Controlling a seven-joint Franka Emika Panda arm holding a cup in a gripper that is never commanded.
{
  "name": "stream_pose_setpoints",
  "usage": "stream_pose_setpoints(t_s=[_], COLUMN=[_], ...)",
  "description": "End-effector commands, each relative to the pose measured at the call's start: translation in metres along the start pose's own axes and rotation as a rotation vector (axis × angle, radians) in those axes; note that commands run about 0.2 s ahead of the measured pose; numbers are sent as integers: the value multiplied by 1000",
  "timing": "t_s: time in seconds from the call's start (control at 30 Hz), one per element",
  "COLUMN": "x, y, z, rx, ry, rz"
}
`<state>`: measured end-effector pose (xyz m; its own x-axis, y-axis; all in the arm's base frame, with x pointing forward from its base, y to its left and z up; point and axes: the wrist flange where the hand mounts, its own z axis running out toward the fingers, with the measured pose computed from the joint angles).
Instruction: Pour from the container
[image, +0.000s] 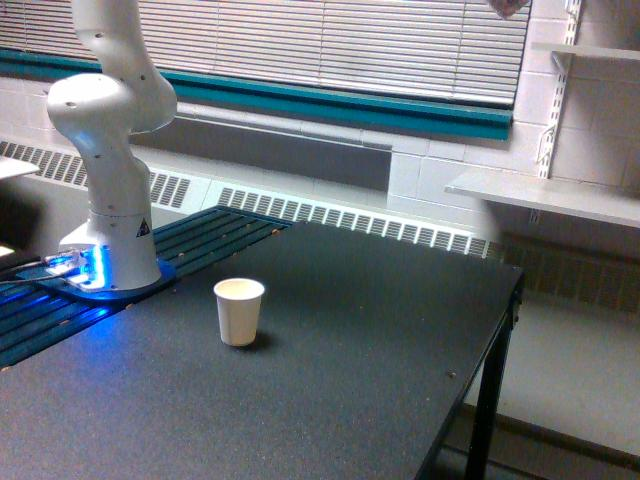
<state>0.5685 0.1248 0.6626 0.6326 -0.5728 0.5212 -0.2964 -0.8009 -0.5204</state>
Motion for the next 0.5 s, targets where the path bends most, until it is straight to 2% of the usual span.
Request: stream_pose_setpoints(t_s=[0.03,0.33,0.5], x=[0,-2,-6], y=[-15,6,25], z=[-24,-23,-20], rx=[24,-2,-38], ry=[45,70,74], rz=[-14,-9,-16])
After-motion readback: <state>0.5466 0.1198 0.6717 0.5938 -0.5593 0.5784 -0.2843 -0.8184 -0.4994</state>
